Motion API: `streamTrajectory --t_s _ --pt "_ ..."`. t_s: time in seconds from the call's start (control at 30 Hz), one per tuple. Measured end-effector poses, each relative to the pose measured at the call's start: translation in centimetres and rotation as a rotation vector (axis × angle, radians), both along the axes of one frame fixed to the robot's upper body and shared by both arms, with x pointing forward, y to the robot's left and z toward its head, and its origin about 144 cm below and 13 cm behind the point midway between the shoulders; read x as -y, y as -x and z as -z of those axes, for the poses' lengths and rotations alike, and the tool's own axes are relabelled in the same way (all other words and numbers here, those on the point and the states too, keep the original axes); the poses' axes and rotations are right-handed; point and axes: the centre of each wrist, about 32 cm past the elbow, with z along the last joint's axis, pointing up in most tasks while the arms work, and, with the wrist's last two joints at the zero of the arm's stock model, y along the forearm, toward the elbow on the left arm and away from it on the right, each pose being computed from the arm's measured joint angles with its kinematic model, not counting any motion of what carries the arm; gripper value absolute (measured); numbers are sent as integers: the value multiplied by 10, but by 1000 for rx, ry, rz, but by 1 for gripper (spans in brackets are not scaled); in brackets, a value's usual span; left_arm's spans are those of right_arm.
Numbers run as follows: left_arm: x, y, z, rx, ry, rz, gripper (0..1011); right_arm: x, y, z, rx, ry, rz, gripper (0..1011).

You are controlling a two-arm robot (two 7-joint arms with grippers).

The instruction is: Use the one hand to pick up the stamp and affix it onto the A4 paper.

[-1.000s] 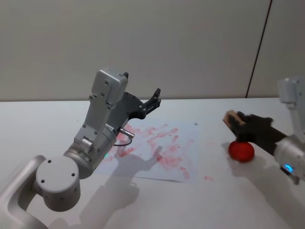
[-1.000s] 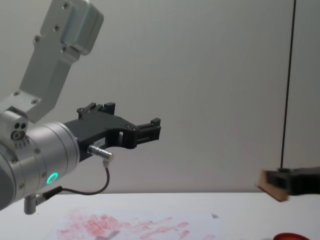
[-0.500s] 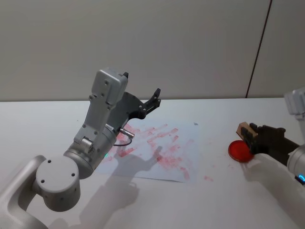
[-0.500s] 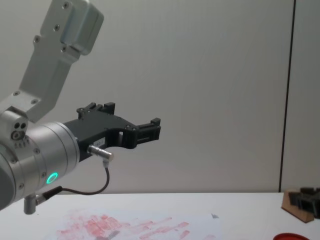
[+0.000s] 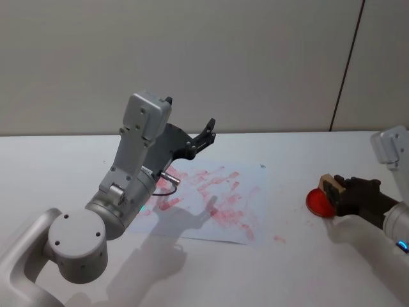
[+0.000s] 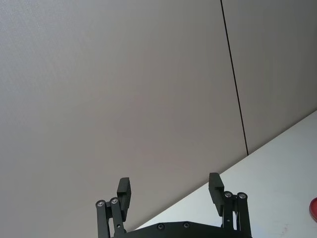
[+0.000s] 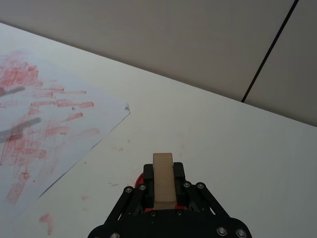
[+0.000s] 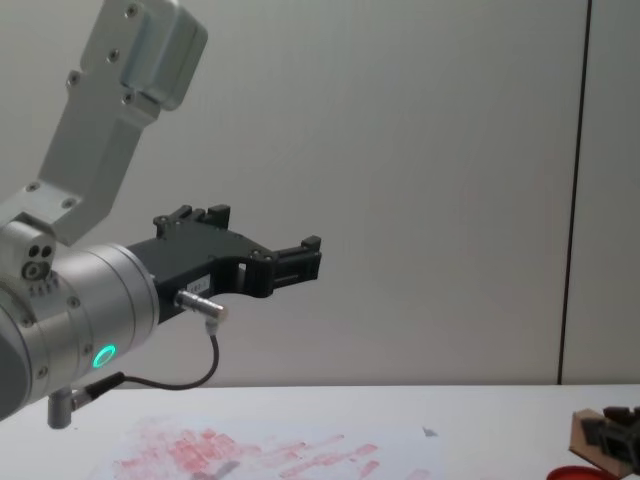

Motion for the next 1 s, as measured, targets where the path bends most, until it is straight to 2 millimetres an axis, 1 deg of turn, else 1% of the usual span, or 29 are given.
streamTrajectory --t_s 0.7,0.73,0.83,0.87,0.9,0.93,0.97,1.0 --pt "0 0 0 0 0 0 1001 -3 -9 12 -17 55 -9 228" --pt "0 0 0 0 0 0 1001 -3 -10 13 -18 57 -10 274" --pt "0 0 0 0 0 0 1001 -4 -10 14 -18 59 -11 330" --pt "0 0 0 0 0 0 1001 -4 -10 14 -18 60 -11 390" --pt "0 0 0 0 0 0 1001 -4 -10 14 -19 60 -11 403" --pt "0 0 0 0 0 0 1001 -4 -11 14 -19 61 -11 449" --pt "0 0 0 0 0 0 1001 -4 -11 14 -19 61 -11 449" --pt "0 0 0 0 0 0 1001 -4 -11 14 -19 62 -12 511"
